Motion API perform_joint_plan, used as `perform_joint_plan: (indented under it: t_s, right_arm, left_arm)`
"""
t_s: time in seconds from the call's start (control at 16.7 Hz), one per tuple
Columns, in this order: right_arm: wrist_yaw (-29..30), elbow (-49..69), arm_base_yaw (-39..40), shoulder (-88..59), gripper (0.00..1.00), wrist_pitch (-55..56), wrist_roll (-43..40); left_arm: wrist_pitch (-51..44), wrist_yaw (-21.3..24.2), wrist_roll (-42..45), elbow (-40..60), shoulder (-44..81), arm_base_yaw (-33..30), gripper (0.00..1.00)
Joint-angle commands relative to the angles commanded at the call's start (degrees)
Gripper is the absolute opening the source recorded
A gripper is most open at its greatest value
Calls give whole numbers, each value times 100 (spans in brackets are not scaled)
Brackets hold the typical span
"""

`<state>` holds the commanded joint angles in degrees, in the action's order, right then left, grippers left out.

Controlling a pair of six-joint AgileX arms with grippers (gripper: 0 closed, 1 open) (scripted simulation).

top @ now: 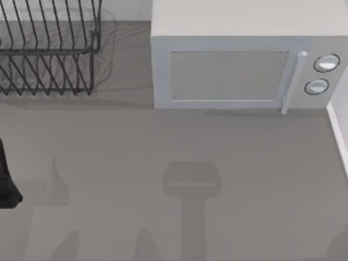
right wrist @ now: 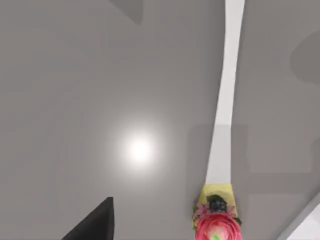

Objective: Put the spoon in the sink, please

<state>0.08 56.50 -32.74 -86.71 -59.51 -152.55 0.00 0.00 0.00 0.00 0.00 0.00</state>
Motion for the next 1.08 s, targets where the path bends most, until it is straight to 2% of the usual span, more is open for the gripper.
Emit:
perform_joint_plan:
  t_s: [0.24,0.66,1.02,1.08]
  right_arm:
    - [7,-236,-4,-201,100,413,23]
    - [9,-1221,-10,-1100,100,2354,28]
    - [9,-1334,-13,-1207,100,2542,24]
    - [9,-1334,-13,-1207,92,2542,24]
  left_arm:
    - [0,0,0,0,0,0,100]
    - [0,0,0,0,0,0,100]
    - [0,0,0,0,0,0,100]
    - [0,0,0,0,0,0,100]
